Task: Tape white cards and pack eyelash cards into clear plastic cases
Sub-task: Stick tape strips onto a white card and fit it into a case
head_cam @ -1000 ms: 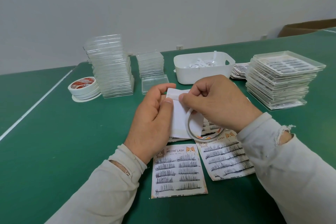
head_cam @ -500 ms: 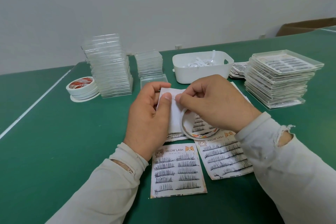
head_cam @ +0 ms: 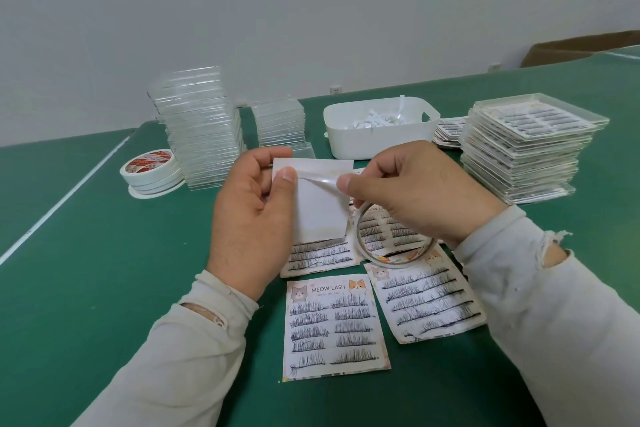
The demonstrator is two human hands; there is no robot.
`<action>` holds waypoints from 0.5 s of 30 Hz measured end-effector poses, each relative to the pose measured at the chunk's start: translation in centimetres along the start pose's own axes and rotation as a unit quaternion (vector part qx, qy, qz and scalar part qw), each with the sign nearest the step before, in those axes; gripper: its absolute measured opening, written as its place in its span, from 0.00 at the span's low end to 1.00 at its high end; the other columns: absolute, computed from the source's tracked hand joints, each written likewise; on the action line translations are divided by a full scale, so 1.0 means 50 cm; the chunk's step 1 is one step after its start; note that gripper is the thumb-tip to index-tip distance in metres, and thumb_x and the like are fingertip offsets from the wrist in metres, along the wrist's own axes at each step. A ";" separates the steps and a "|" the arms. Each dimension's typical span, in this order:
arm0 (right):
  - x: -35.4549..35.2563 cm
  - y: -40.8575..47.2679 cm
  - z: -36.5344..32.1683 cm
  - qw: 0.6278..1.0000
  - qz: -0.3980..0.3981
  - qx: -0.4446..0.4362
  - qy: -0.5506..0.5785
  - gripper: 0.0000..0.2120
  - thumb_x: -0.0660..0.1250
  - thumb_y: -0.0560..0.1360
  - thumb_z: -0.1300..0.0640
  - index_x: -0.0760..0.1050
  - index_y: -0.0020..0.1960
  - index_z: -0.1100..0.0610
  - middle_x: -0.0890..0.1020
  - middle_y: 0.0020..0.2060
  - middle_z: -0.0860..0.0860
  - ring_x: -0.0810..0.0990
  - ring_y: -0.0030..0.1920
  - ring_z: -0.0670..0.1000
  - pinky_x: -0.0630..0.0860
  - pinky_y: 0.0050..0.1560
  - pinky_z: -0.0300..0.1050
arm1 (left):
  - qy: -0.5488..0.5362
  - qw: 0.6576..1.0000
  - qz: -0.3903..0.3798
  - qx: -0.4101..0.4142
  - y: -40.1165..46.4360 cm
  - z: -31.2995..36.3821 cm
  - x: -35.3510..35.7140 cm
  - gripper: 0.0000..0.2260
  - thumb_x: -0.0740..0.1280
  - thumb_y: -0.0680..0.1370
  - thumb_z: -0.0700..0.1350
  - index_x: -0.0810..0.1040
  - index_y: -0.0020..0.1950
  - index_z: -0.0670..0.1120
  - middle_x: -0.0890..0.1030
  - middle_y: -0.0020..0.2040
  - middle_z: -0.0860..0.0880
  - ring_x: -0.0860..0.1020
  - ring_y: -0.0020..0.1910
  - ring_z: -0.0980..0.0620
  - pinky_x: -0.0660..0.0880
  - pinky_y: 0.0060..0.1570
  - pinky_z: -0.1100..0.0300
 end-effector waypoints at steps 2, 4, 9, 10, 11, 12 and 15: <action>-0.002 0.001 0.002 1.000 0.016 -0.002 -0.002 0.17 0.76 0.73 0.45 0.83 0.36 0.58 0.75 0.20 0.41 0.69 0.20 0.41 0.65 0.23 0.28 | -0.007 1.000 -0.001 -0.004 0.000 -0.001 0.001 0.11 0.64 0.83 0.36 0.77 0.55 0.53 0.86 0.43 0.56 0.83 0.41 0.60 0.77 0.38 0.68; -0.005 0.004 0.004 1.000 0.031 -0.004 -0.006 0.17 0.76 0.73 0.46 0.82 0.36 0.60 0.73 0.18 0.40 0.69 0.19 0.41 0.63 0.22 0.28 | -0.009 1.000 -0.003 -0.007 0.000 -0.002 0.003 0.11 0.64 0.83 0.36 0.77 0.55 0.53 0.86 0.43 0.56 0.83 0.41 0.60 0.77 0.37 0.68; -0.008 0.009 0.010 0.999 0.044 -0.010 -0.014 0.18 0.76 0.73 0.47 0.82 0.37 0.62 0.72 0.18 0.39 0.71 0.20 0.40 0.64 0.23 0.28 | -0.007 1.000 -0.010 -0.003 -0.001 0.000 0.008 0.11 0.64 0.83 0.36 0.78 0.55 0.53 0.86 0.43 0.57 0.83 0.41 0.61 0.77 0.38 0.69; -0.008 0.009 0.011 0.999 0.046 -0.011 -0.017 0.18 0.76 0.73 0.46 0.82 0.37 0.62 0.72 0.18 0.38 0.71 0.21 0.40 0.65 0.23 0.28 | -0.007 1.000 -0.013 0.000 -0.001 0.001 0.008 0.11 0.64 0.83 0.36 0.78 0.55 0.53 0.86 0.43 0.57 0.83 0.41 0.61 0.77 0.38 0.69; -0.009 0.010 0.011 0.999 0.049 -0.010 -0.021 0.18 0.76 0.73 0.46 0.82 0.37 0.62 0.73 0.18 0.39 0.71 0.21 0.39 0.65 0.24 0.28 | -0.009 1.000 -0.015 0.002 -0.002 0.002 0.009 0.11 0.64 0.83 0.36 0.78 0.55 0.54 0.86 0.43 0.57 0.83 0.41 0.61 0.77 0.38 0.69; -0.009 0.011 0.012 0.998 0.052 -0.009 -0.024 0.18 0.76 0.73 0.46 0.82 0.37 0.61 0.73 0.18 0.40 0.71 0.21 0.40 0.65 0.24 0.28 | -0.012 1.000 -0.019 0.004 -0.003 0.004 0.010 0.11 0.64 0.83 0.36 0.78 0.55 0.54 0.86 0.43 0.57 0.83 0.42 0.61 0.77 0.38 0.69; -0.010 0.011 0.014 0.998 0.058 -0.005 -0.027 0.18 0.76 0.72 0.45 0.82 0.36 0.61 0.73 0.19 0.41 0.70 0.21 0.40 0.65 0.23 0.29 | -0.032 0.999 -0.026 0.001 -0.005 0.004 0.012 0.11 0.63 0.83 0.36 0.78 0.55 0.52 0.87 0.44 0.55 0.83 0.42 0.60 0.78 0.38 0.68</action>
Point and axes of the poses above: each hand's wrist, its own y-axis towards the middle knuckle, its own x-axis out of the palm, z = x × y, the point moved 5 cm from there along y, towards the middle knuckle
